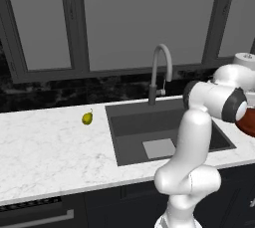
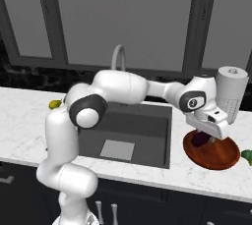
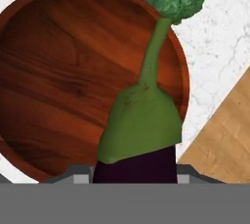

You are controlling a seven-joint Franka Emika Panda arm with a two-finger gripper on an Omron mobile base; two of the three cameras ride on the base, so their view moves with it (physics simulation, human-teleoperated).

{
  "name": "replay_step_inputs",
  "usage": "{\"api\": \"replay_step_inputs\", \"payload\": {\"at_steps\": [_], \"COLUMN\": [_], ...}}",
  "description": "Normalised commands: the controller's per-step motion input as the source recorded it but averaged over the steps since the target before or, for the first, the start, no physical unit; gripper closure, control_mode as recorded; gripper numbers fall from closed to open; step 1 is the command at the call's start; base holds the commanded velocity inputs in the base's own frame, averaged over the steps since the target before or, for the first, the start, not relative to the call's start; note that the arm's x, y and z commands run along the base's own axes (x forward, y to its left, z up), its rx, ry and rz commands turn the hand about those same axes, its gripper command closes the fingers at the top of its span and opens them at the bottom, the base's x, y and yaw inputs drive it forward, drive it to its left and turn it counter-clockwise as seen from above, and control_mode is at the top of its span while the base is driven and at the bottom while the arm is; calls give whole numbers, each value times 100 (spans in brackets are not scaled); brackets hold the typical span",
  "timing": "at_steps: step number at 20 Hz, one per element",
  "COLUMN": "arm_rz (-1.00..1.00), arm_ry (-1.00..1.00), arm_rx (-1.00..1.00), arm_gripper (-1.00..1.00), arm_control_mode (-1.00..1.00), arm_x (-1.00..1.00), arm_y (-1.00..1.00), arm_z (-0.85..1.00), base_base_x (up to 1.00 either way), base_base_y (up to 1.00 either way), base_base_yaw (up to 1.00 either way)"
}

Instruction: Pick the eggplant from the sink and place it in the bowl. Then pick the bowl and place it in the microwave. Then close the microwave door and press the start button.

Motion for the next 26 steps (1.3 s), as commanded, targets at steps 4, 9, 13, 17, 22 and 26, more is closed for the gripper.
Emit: {"api": "replay_step_inputs", "payload": {"at_steps": [4,9,13,17,22,26], "arm_rz": [0,0,0,0,0,0], "arm_ry": [0,0,0,0,0,0], "arm_rx": [0,0,0,0,0,0], "arm_gripper": [100,100,100,100,100,100], "arm_control_mode": [-100,-100,-100,-100,-100,-100], "arm_x": [18,18,13,8,16,15], "arm_y": [-1,-5,-14,-6,-3,-8], "arm_z": [-36,-33,-27,-36,-35,-28], "base_base_x": [0,0,0,0,0,0], "base_base_y": [0,0,0,0,0,0], "base_base_yaw": [0,0,0,0,0,0]}}
